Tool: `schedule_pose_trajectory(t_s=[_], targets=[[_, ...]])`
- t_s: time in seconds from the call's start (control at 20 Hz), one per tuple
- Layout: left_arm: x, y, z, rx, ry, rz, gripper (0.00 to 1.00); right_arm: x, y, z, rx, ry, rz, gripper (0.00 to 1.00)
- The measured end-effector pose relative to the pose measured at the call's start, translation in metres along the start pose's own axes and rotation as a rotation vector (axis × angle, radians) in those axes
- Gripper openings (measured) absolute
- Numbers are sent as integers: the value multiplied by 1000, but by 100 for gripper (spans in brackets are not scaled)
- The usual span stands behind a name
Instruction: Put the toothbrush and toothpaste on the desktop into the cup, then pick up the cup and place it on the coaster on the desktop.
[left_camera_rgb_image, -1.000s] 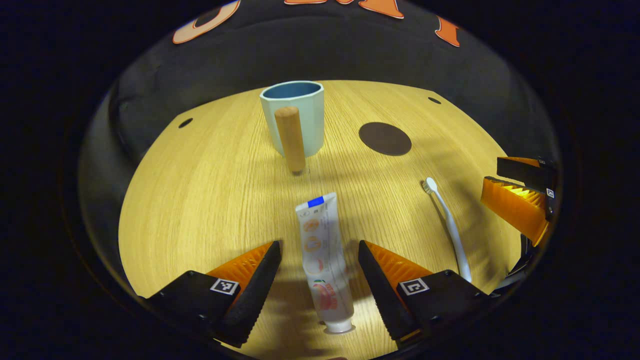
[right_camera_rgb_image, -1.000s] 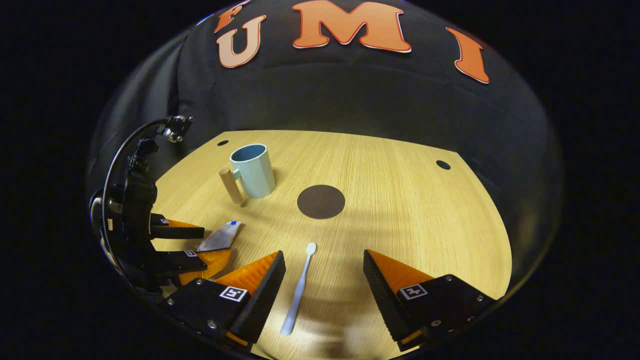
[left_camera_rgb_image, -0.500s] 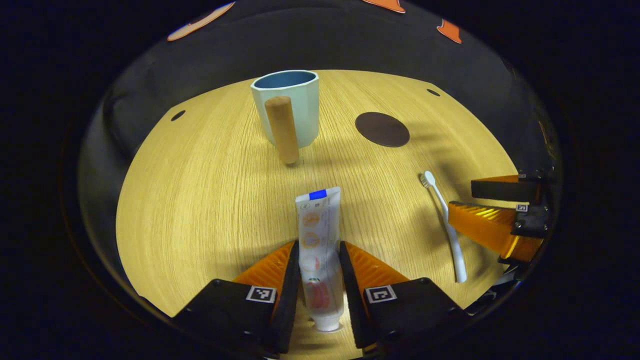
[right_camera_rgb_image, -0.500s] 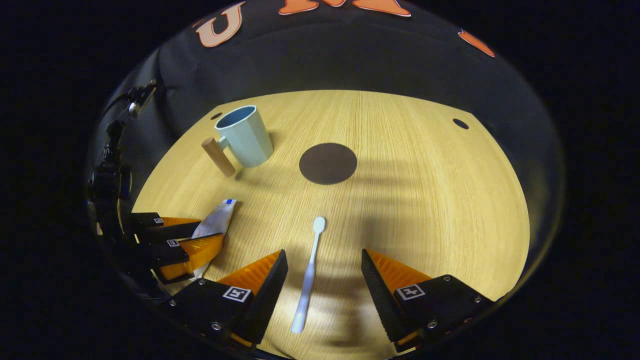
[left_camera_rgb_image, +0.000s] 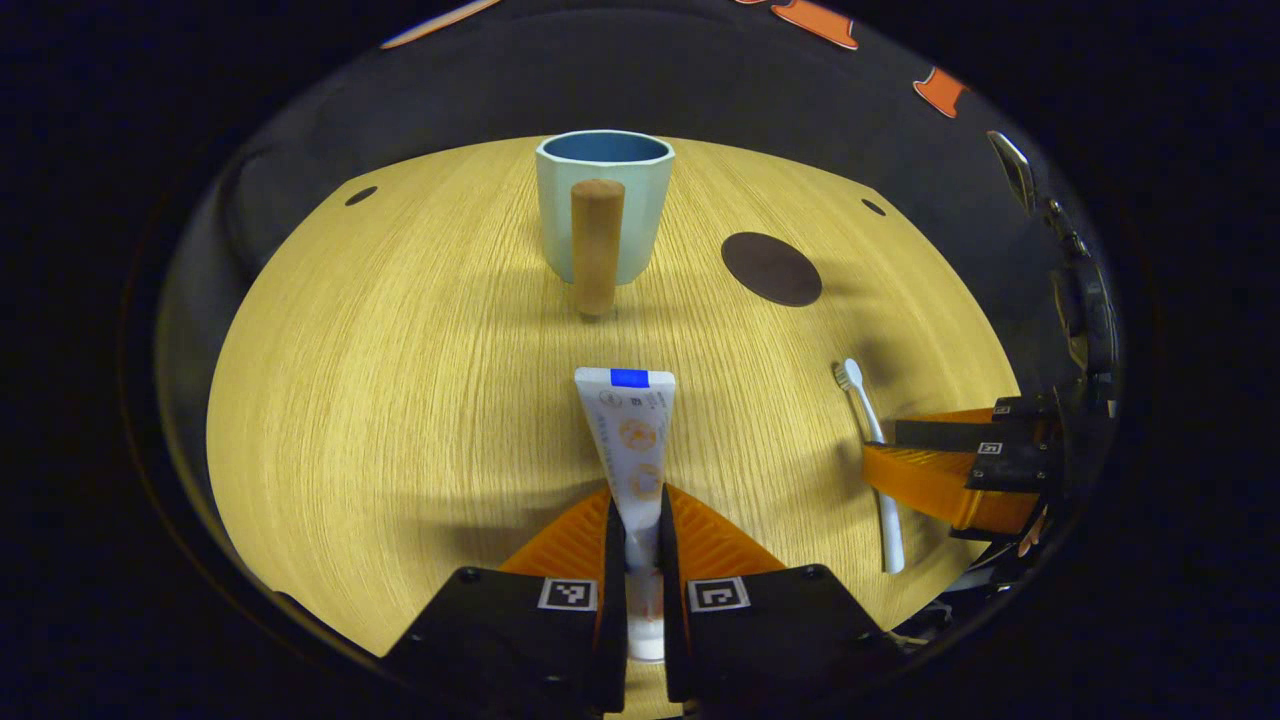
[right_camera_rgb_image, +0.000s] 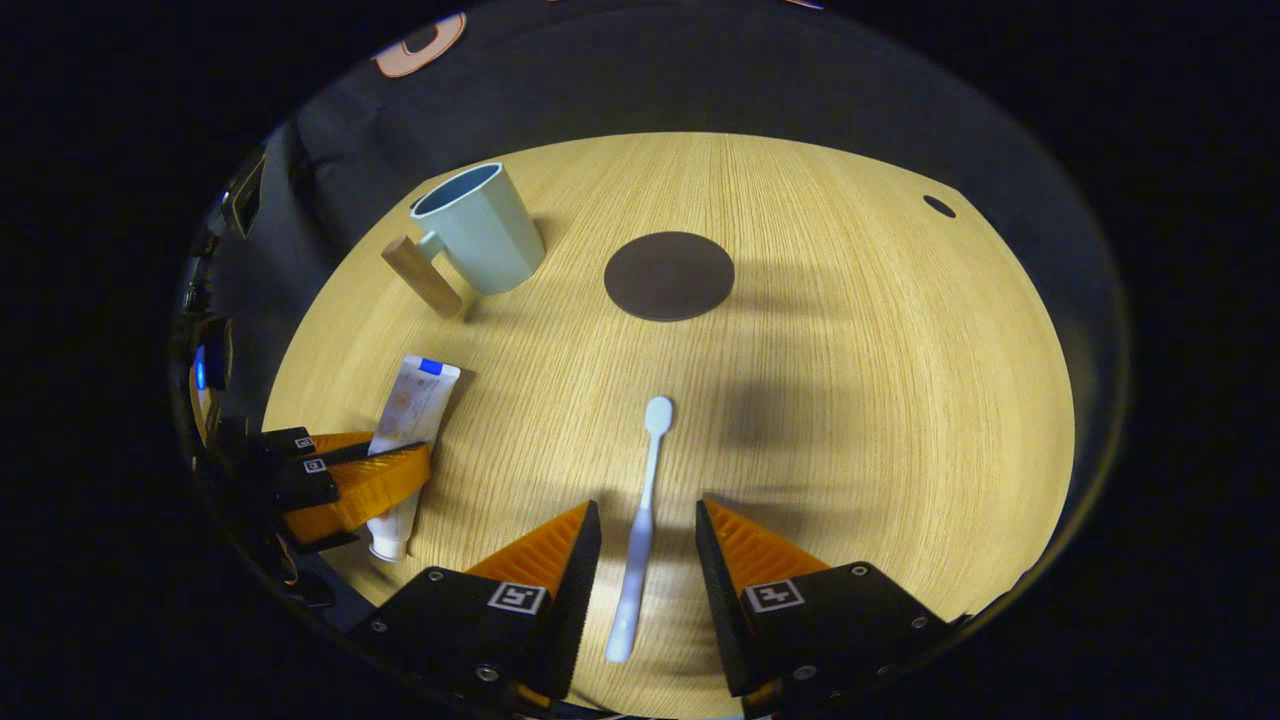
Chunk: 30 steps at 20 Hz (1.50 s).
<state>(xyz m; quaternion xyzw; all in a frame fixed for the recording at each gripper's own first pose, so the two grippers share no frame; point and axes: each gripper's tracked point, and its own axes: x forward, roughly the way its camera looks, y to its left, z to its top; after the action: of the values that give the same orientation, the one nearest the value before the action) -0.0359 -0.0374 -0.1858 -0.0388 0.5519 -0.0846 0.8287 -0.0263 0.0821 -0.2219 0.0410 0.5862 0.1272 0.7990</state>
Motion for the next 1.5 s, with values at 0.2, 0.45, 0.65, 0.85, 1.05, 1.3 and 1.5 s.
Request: schedule_pose_trajectory(t_s=[0.2,0.45,0.65,0.85,1.05,1.3,1.5], targets=[[-4,3,6,8,-35,2,19,1,-10,7,-15,-1,-61,38],[-13,4,13,4,-81,2,17,3,-13,12,-11,-12,-58,8],[-18,6,22,5,-123,1,19,1,-14,13,28,-53,-22,6],[-26,9,31,11,-174,9,19,-3,-14,17,65,-95,5,6],[-36,10,41,15,-232,12,17,-21,-12,29,57,-182,53,6],[-50,14,61,20,-339,17,19,-32,-12,41,46,-269,69,5],[-61,20,84,35,-457,32,19,-37,-14,47,20,-343,73,5]])
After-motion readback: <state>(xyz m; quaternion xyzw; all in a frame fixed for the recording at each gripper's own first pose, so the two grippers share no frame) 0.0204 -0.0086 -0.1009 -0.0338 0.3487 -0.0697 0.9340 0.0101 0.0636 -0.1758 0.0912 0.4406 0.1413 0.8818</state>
